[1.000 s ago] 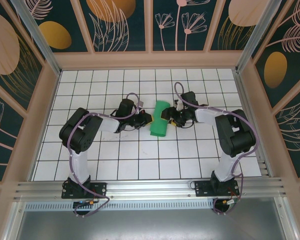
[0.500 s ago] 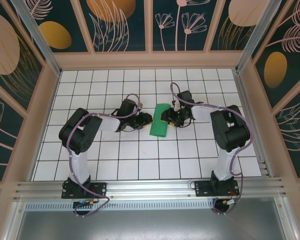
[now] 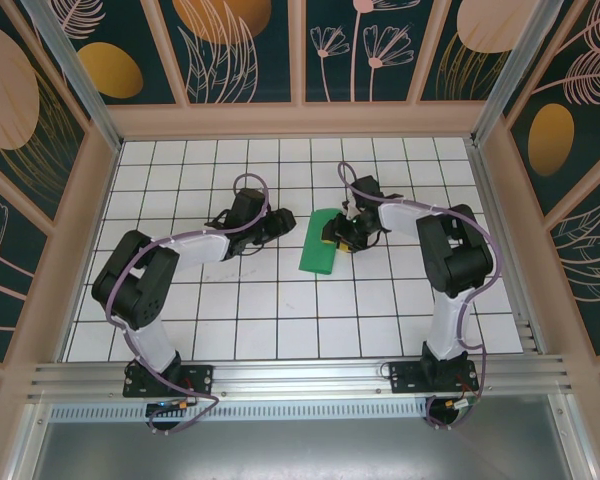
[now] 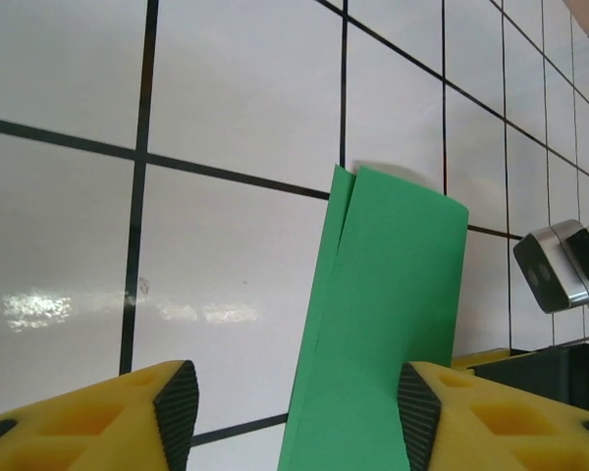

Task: Fold a paper plane with a square sheet of paper (pick it up from the middle)
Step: Fold the square sheet of paper in half at the center of the table, then hold the square sheet of paper at the center of the table.

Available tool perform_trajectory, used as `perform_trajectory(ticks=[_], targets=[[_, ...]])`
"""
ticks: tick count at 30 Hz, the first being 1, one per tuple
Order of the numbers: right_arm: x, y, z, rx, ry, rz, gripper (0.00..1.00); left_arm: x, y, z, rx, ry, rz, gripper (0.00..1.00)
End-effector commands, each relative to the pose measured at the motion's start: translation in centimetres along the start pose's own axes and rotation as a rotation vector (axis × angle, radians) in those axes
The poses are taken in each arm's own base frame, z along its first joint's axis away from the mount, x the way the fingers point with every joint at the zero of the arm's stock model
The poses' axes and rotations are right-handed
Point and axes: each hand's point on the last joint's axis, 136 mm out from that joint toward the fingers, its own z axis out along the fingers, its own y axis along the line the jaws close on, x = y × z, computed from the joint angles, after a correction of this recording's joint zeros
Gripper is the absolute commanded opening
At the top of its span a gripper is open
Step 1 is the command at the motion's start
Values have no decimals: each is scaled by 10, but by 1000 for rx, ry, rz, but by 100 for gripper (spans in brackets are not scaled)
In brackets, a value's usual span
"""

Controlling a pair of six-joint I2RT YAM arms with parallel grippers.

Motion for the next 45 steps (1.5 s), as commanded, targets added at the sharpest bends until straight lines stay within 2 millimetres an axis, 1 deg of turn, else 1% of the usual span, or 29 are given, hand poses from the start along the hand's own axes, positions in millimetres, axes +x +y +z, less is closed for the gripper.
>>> perform_trajectory(ticks=[1, 3, 7, 8, 14, 18, 22, 28, 30, 35, 43, 45], targets=[[25, -73, 31, 256, 86, 82, 49, -6, -1, -1, 2, -44, 46, 64], [30, -77, 35, 279, 105, 79, 50, -6, -3, 1, 8, -36, 77, 69], [40, -82, 45, 326, 142, 63, 51, -5, -3, 2, 12, -33, 126, 95], [42, -85, 47, 336, 149, 66, 51, -5, -2, 1, 8, -40, 132, 98], [51, -96, 59, 384, 176, 70, 51, -7, 0, -1, -11, -47, 165, 98], [53, -100, 61, 413, 186, 59, 52, -3, -5, 1, 30, -31, 161, 99], [55, -105, 64, 426, 196, 61, 52, 3, -11, 7, 71, 8, 138, 85], [57, -110, 65, 453, 204, 58, 52, 13, -15, 17, 119, 66, 83, 64], [59, -113, 65, 459, 209, 61, 51, 17, -15, 19, 130, 76, 62, 58], [62, -117, 67, 467, 218, 62, 51, 21, -13, 22, 137, 98, 53, 51], [64, -118, 67, 460, 214, 53, 48, 22, -9, 25, 119, 100, 24, 50], [65, -117, 67, 450, 217, 52, 46, 22, -9, 25, 117, 100, 23, 50]])
